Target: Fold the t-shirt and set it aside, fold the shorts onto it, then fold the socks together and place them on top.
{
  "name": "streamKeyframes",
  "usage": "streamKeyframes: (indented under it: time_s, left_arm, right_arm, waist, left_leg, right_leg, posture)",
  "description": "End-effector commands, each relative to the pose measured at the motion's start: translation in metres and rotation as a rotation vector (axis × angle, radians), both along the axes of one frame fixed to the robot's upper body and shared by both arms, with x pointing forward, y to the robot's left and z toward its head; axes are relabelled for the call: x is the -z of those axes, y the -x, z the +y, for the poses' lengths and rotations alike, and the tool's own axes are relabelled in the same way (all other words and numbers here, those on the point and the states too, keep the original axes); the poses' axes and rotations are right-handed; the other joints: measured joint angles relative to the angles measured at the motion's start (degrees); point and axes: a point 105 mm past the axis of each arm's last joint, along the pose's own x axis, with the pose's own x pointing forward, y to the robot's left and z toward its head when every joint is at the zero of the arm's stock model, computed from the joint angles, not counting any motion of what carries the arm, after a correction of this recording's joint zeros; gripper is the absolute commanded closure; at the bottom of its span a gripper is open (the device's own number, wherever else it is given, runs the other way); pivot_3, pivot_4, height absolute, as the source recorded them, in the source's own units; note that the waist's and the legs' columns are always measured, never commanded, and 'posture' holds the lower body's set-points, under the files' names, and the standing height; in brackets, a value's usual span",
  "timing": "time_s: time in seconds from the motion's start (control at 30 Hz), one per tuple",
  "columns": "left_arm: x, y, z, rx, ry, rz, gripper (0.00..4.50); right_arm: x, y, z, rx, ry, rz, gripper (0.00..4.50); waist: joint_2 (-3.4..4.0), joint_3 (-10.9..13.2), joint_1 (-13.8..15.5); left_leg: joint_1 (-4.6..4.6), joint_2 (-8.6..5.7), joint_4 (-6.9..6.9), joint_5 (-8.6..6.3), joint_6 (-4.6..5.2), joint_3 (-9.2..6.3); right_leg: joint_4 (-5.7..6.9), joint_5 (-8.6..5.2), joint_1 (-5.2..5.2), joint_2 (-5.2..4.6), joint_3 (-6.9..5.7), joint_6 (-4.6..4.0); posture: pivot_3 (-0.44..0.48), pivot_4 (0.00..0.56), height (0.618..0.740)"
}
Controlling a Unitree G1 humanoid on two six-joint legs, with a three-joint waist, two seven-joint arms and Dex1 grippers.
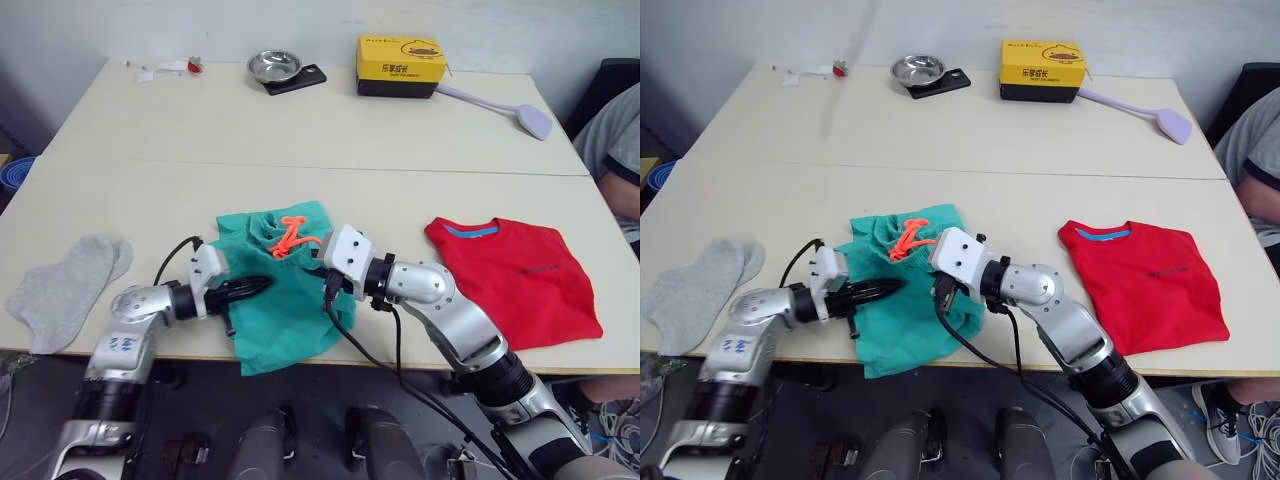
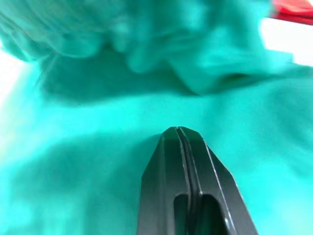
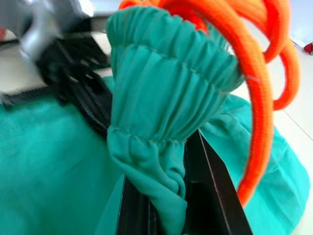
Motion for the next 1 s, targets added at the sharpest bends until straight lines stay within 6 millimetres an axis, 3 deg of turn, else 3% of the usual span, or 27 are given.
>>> streamKeyframes:
  time_s: [0.03, 0.23, 0.3, 0.47, 0.57, 0.63, 0.77, 0.87, 1.0]
  left_arm:
    - [-0.013, 0.008, 0.011, -0.026, 0.015, -0.03, 4.5]
    - [-0.014, 0.017, 0.032, -0.12, 0.049, -0.034, 4.5]
    - [-0.016, 0.017, 0.041, -0.166, 0.045, -0.05, 4.5]
    - [-0.024, 0.019, 0.053, -0.205, 0.06, -0.063, 4.5]
    - [-0.028, 0.018, 0.061, -0.225, 0.054, -0.069, 4.5]
    - [-0.035, 0.017, 0.07, -0.243, 0.052, -0.081, 4.5]
    - [-0.05, 0.013, 0.098, -0.318, 0.012, -0.122, 4.5]
    - [-0.07, 0.013, 0.098, -0.298, 0.081, -0.145, 4.5]
    - [-0.094, 0.012, 0.053, -0.103, 0.195, -0.139, 4.5]
  right_arm:
    - [-0.006, 0.011, 0.013, -0.082, 0.0, -0.006, 4.47]
    - [0.003, 0.031, 0.025, -0.227, 0.046, 0.076, 4.47]
    - [0.006, 0.033, 0.028, -0.261, 0.023, 0.182, 4.47]
    - [0.014, 0.048, 0.032, -0.49, 0.092, 0.3, 3.15]
    - [0.002, 0.06, 0.018, -0.658, 0.1, 0.344, 2.09]
    - [-0.016, 0.062, 0.001, -0.73, 0.049, 0.407, 1.39]
    - [-0.038, 0.06, -0.031, -0.755, -0.015, 0.496, 1.39]
    - [-0.041, 0.051, -0.042, -0.683, -0.082, 0.512, 1.39]
    - [-0.016, 0.02, -0.031, -0.448, -0.061, 0.347, 2.29]
  waist:
    - [0.0, 0.0, 0.03]
    - [0.01, 0.01, -0.09]
    - [0.02, 0.01, -0.09]
    - [0.03, 0.02, -0.27]
    - [0.05, 0.03, -0.07]
    - [0.05, 0.03, 0.03]
    - [0.05, 0.03, 0.07]
    - [0.05, 0.03, 0.07]
    - [0.04, 0.03, 0.06]
  left_leg:
    - [0.0, 0.0, 0.0, 0.0, -0.01, -0.01]
    - [0.0, 0.0, -0.11, -0.02, 0.02, 0.01]
    - [0.0, 0.0, -0.14, -0.02, 0.02, 0.01]
    - [0.0, 0.0, -0.15, -0.08, 0.11, -0.01]
    - [-0.01, -0.01, -0.15, -0.15, 0.23, 0.0]
    - [-0.01, -0.01, -0.15, -0.16, 0.24, -0.03]
    - [-0.02, -0.01, -0.19, -0.19, 0.25, -0.08]
    - [-0.02, -0.01, -0.31, -0.25, 0.23, -0.07]
    - [-0.02, -0.01, -0.46, -0.16, 0.06, -0.06]
  right_leg:
    - [-0.01, 0.0, 0.0, -0.01, 0.0, -0.01]
    - [-0.07, 0.0, -0.05, 0.0, 0.01, -0.03]
    - [-0.09, 0.0, -0.05, 0.0, 0.0, -0.03]
    - [-0.08, 0.02, -0.05, 0.0, -0.02, -0.06]
    - [-0.14, 0.03, -0.04, 0.0, -0.03, -0.07]
    - [-0.24, 0.03, 0.01, -0.01, -0.07, -0.06]
    - [-0.4, 0.04, 0.05, -0.01, -0.12, -0.07]
    - [-0.49, 0.04, 0.03, -0.01, -0.12, -0.08]
    - [-0.52, 0.04, 0.0, -0.01, -0.15, -0.08]
  posture:
    - [0.0, 0.15, 0.74]
    - [0.0, 0.15, 0.74]
    - [0.0, 0.15, 0.74]
    - [0.0, 0.15, 0.74]
    - [0.0, 0.15, 0.74]
    - [0.0, 0.15, 0.74]
    - [0.0, 0.15, 0.74]
    - [0.0, 0.15, 0.74]
    - [0.0, 0.15, 0.74]
